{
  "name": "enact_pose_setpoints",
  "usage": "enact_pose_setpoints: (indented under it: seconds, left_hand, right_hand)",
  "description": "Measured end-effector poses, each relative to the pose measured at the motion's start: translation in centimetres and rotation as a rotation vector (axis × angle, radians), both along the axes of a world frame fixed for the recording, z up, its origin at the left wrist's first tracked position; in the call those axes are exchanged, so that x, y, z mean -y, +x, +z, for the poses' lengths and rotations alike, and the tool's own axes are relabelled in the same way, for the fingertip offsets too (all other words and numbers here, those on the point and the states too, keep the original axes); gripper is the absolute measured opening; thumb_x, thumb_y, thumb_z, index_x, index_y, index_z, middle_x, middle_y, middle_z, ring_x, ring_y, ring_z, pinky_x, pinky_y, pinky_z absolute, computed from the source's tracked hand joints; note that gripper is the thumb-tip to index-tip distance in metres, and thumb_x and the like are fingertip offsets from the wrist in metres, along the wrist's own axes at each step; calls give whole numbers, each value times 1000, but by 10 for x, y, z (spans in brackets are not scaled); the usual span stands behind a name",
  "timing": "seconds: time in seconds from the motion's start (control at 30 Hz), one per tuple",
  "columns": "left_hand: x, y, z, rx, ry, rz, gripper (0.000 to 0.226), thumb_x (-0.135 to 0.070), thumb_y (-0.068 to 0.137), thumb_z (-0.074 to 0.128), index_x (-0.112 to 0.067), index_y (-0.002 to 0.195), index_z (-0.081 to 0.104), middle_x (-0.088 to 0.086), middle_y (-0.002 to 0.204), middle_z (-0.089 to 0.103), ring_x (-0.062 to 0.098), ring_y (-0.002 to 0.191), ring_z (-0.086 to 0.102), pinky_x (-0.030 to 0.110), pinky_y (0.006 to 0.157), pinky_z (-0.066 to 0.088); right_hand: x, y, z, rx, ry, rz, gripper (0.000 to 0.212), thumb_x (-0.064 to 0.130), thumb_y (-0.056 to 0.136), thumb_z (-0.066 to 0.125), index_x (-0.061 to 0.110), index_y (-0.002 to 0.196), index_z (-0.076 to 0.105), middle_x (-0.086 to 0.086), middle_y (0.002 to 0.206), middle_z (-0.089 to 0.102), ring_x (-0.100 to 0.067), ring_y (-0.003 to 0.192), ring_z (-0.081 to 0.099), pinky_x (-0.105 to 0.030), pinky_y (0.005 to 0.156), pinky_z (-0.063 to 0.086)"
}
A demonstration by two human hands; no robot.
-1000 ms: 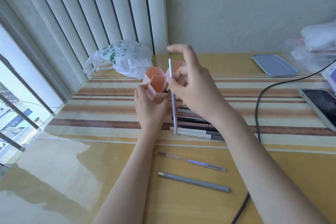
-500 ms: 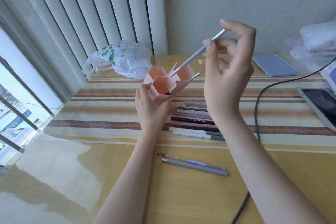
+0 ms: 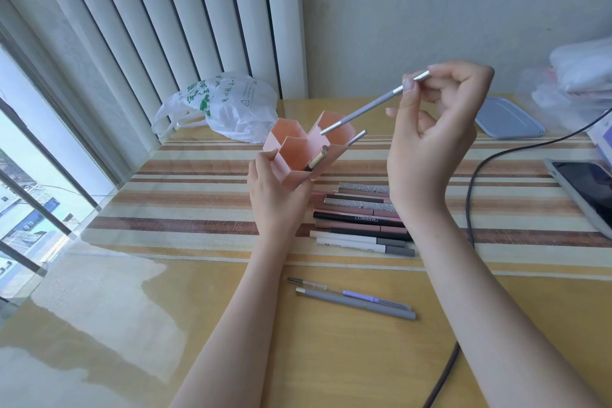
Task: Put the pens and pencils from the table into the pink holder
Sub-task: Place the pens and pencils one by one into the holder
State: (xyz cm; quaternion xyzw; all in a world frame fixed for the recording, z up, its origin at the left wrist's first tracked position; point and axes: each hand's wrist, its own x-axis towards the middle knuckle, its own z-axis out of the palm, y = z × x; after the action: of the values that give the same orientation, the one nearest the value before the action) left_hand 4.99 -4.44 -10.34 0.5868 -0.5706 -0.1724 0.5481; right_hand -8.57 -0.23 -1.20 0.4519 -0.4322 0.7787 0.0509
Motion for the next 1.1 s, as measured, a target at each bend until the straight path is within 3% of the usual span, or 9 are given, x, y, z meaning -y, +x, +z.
enact_pose_setpoints:
  seconds: [0.1,0.17,0.27,0.4,0.5,0.7,0.83,0.97,1.1]
  left_hand:
    - [0,0,0,-9,3,5,51,-19,67,71,-15,111,46,-8,103,43,19,107,44,29,85,34]
    - [0,-1,1,-8,0,4,50,-17,67,71,-15,110,46,-8,102,43,20,107,45,32,86,36]
    - [1,-1,0,-2,-4,3,49,-14,67,70,-15,110,46,-8,102,43,21,107,44,35,88,38]
    - [1,-1,-1,2,-3,9,49,-13,68,69,-15,110,46,-8,103,43,19,107,44,32,86,36]
    - [2,0,-2,-3,0,10,47,-11,67,68,-14,108,45,-7,101,44,21,106,44,35,87,38]
    - [2,0,-2,-21,15,-1,47,-13,67,69,-14,107,45,-4,103,46,19,105,43,34,85,38]
    - [2,1,-2,-34,29,0,48,-15,66,69,-13,107,45,-3,104,47,20,104,44,37,85,41]
    - [3,2,-1,-58,53,26,45,-14,65,69,-10,103,44,0,102,48,22,101,44,38,84,41]
    - [3,3,-1,-62,62,32,45,-13,66,69,-10,103,44,2,103,48,21,97,45,32,79,37]
  right_hand:
    - [-2,-2,0,15,-23,14,31,2,94,52,29,103,38,3,90,60,-14,80,63,-45,64,58]
    - [1,-2,-2,9,-6,13,29,4,94,54,28,101,40,7,89,59,-15,79,64,-45,64,58]
    - [7,-1,-8,-43,57,22,11,5,91,58,13,97,52,5,84,61,-18,75,66,-43,65,58]
    - [14,-1,-17,-213,276,62,9,7,85,67,5,82,58,4,73,62,-13,65,62,-13,61,47]
    - [19,-2,-25,-326,544,182,14,8,81,72,7,73,61,0,70,66,-15,63,61,-17,57,45]
    - [16,-6,-19,-351,556,156,5,13,87,67,10,83,68,10,65,58,0,54,47,-6,53,35]
    - [13,-7,-12,-350,617,158,5,19,88,65,15,87,62,8,63,57,-3,55,48,-20,54,40]
    - [-3,-11,4,-684,1087,443,5,21,81,70,22,77,67,9,64,59,-4,50,47,-20,46,39]
    - [-20,6,9,-1185,1541,741,15,30,83,72,20,93,67,3,83,68,-7,59,56,-20,51,40]
